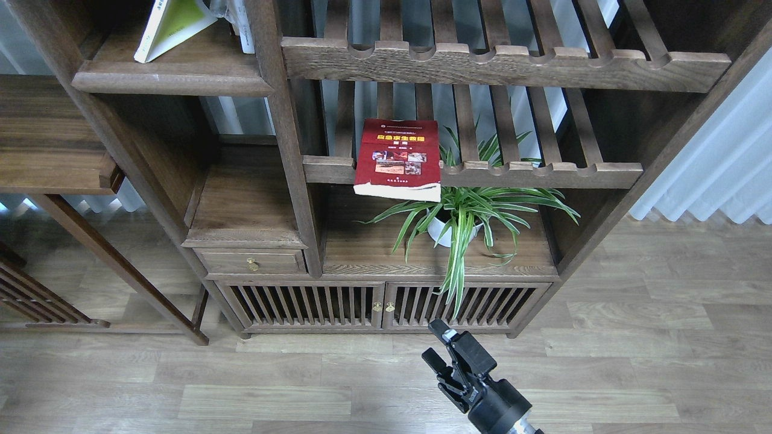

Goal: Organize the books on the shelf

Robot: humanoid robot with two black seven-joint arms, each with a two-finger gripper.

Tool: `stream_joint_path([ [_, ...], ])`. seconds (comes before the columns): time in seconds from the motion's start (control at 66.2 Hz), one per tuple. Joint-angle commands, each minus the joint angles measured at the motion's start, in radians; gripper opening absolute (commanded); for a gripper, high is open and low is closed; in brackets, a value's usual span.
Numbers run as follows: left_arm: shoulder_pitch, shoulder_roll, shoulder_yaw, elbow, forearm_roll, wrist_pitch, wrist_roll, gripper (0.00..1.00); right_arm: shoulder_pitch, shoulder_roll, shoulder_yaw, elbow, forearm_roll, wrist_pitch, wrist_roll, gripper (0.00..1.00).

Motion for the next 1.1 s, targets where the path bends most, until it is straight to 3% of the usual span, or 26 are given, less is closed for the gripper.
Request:
stream_joint_path([
  [0.0, -0.010, -0.028, 0.004, 0.029, 0.070, 0.000, -0.044, 0.04, 0.000, 0.000, 0.002, 0.002, 0.000, 0.000, 0.000, 1.00],
  [0.015, -0.010, -0.030, 0.004, 0.043, 0.123, 0.000, -0.071, 0.04, -0.001, 0.000, 0.009, 0.002, 0.002, 0.000, 0.000, 1.00],
  [0.075, -0.007, -0.022, -0.002, 0.046, 0.168, 0.000, -0.082, 0.04, -0.003, 0.002, 0.020, 0.005, 0.002, 0.000, 0.000, 1.00],
  [0.408, 0.043, 0.056, 0.002, 0.046, 0.196, 0.000, -0.070, 0.04, -0.002, 0.002, 0.025, 0.017, 0.002, 0.000, 0.000, 1.00],
  [0.498, 0.047, 0.045, 0.008, 0.055, 0.217, 0.000, -0.088, 0.04, -0.002, 0.003, 0.025, 0.020, 0.002, 0.000, 0.000, 1.00],
  [0.574, 0.050, 0.027, 0.011, 0.080, 0.262, 0.000, -0.125, 0.04, -0.002, 0.010, 0.025, 0.020, 0.002, 0.000, 0.000, 1.00],
  [0.74, 0.039, -0.077, 0.015, 0.194, 0.303, 0.000, -0.269, 0.04, -0.002, 0.014, 0.025, 0.034, 0.002, 0.000, 0.000, 1.00],
  [1.087, -0.019, -0.192, 0.027, 0.385, 0.309, 0.000, -0.329, 0.04, -0.009, 0.014, 0.026, 0.046, 0.003, 0.000, 0.002, 1.00],
])
